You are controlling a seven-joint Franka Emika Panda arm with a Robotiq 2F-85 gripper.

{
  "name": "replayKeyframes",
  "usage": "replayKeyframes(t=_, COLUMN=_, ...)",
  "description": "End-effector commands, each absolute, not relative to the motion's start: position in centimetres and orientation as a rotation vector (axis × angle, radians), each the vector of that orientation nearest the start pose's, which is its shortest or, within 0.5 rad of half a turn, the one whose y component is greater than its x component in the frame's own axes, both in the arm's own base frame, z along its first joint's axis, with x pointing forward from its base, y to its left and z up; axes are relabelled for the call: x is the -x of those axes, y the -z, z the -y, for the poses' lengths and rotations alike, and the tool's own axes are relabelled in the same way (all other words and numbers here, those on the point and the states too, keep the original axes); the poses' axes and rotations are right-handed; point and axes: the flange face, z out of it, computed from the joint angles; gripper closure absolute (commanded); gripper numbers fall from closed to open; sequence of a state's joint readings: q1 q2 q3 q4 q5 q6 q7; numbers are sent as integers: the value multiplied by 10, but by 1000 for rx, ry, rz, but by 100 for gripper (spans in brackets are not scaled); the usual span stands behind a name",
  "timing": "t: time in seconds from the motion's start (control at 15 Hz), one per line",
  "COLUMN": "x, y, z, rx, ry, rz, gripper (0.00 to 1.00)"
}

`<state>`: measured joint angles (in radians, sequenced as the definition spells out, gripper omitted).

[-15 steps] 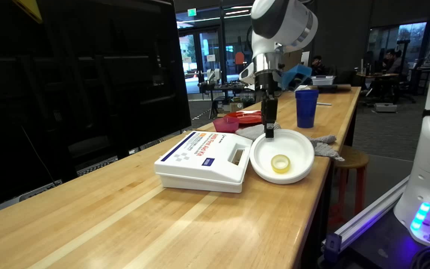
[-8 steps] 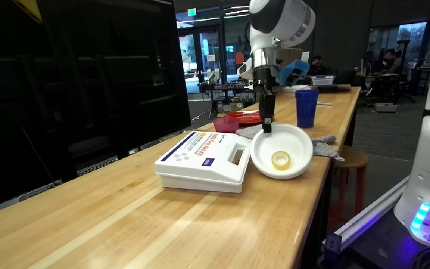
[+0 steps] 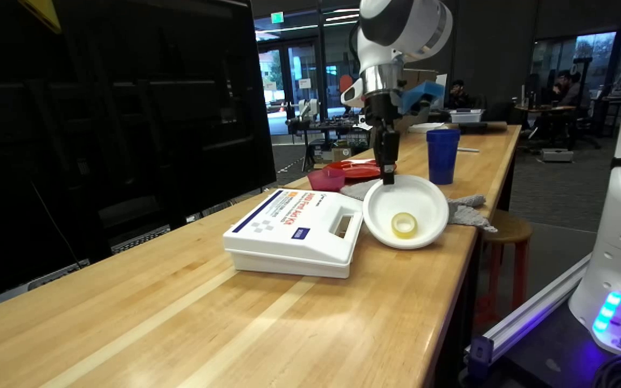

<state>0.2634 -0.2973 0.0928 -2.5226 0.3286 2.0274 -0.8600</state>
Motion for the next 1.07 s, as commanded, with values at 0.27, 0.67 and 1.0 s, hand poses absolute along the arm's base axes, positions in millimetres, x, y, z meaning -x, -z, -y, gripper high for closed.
replayKeyframes(t=0.27, x=-391, y=-387, z=-149, rx=2508, ry=-207, rz=1466, gripper=95)
replayKeyframes(t=0.67, x=-402, y=-394, z=-145, rx=2524, ry=-190, rz=1480, gripper=95)
replayKeyframes(t=1.0, x=-419, y=-404, z=-143, rx=2536, ry=-146, rz=1465, gripper=95)
